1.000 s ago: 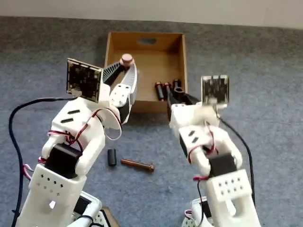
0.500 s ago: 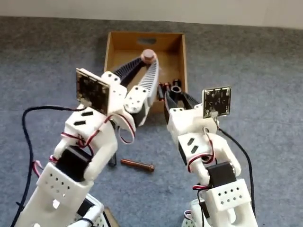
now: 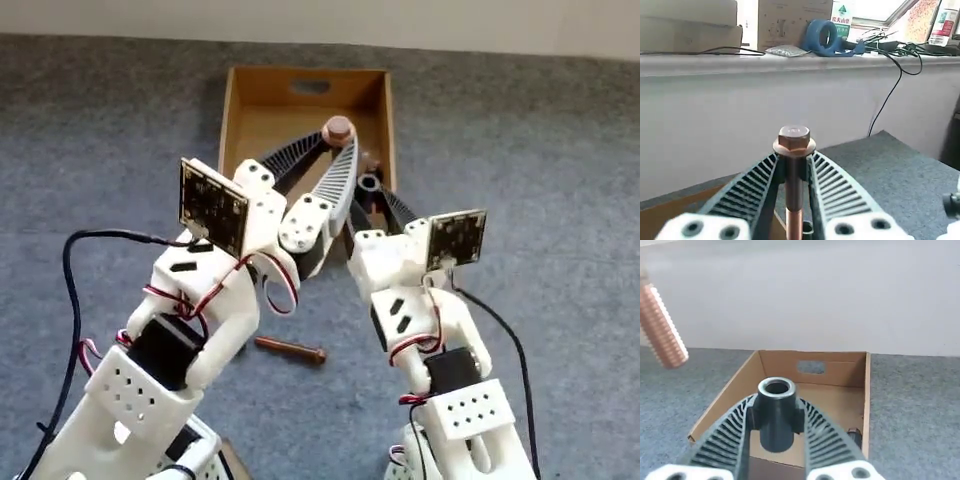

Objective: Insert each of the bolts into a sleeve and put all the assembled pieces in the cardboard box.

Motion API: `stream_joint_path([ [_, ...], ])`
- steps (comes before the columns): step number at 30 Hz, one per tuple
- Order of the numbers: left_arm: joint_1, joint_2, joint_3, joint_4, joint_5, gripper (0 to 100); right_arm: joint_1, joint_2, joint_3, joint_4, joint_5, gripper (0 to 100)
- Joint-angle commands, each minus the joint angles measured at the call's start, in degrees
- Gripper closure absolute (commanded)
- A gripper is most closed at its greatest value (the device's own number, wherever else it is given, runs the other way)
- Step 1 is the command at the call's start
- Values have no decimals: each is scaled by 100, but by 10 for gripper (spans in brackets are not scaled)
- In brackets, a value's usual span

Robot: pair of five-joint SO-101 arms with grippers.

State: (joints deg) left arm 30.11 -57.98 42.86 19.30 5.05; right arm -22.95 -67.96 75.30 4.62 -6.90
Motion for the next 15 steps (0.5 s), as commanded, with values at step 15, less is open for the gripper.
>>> stream_joint_path([
  [15,101,-119,-4,-185,-44,993,-391,-708,251,-136,1125,992],
])
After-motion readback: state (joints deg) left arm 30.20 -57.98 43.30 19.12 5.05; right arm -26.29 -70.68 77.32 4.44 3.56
